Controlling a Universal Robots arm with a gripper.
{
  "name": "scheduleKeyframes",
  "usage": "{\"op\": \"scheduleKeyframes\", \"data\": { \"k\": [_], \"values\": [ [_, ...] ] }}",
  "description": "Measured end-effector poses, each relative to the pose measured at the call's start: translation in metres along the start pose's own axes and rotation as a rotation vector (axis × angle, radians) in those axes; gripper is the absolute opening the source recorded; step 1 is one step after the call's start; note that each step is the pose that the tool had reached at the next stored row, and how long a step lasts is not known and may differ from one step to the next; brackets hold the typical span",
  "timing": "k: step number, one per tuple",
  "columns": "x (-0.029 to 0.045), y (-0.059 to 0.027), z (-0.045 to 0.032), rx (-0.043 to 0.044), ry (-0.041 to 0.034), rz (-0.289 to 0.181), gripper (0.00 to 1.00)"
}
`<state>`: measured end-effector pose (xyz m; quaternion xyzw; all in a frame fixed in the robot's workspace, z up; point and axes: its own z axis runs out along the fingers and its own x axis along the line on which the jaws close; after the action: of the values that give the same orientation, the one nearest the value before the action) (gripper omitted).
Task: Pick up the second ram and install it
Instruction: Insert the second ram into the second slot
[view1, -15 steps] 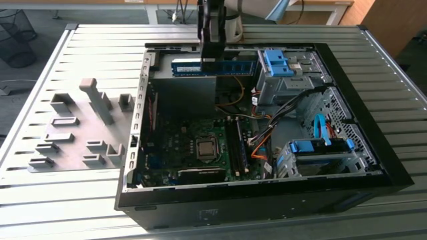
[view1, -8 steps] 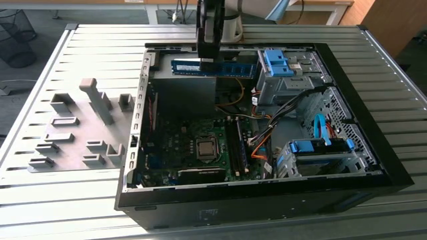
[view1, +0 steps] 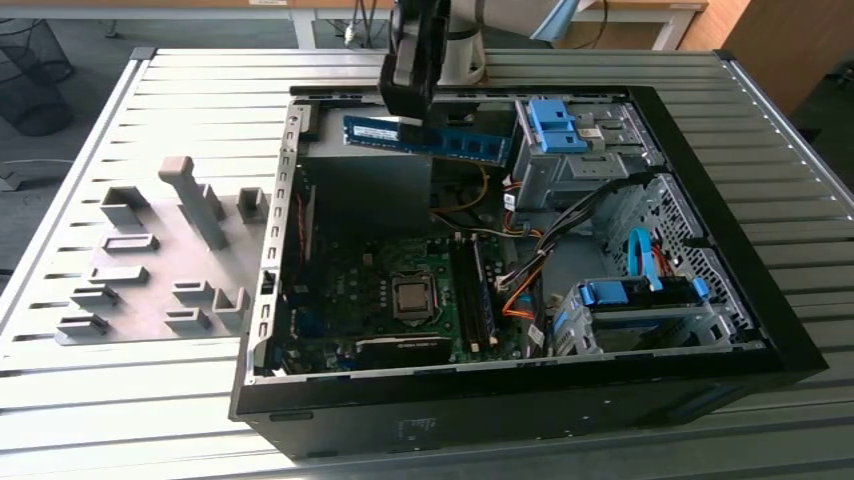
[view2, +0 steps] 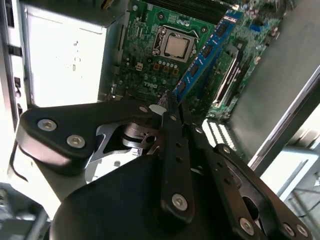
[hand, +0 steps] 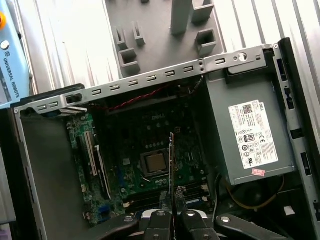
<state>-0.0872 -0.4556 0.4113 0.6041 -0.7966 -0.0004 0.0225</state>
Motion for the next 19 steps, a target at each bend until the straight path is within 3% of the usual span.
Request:
{"op": "scheduleKeyframes", "data": {
  "k": [19],
  "values": [
    [-0.0001,-0.0001,0.0034,-0.0105,-0.0049,0.327,0.14]
  ]
}}
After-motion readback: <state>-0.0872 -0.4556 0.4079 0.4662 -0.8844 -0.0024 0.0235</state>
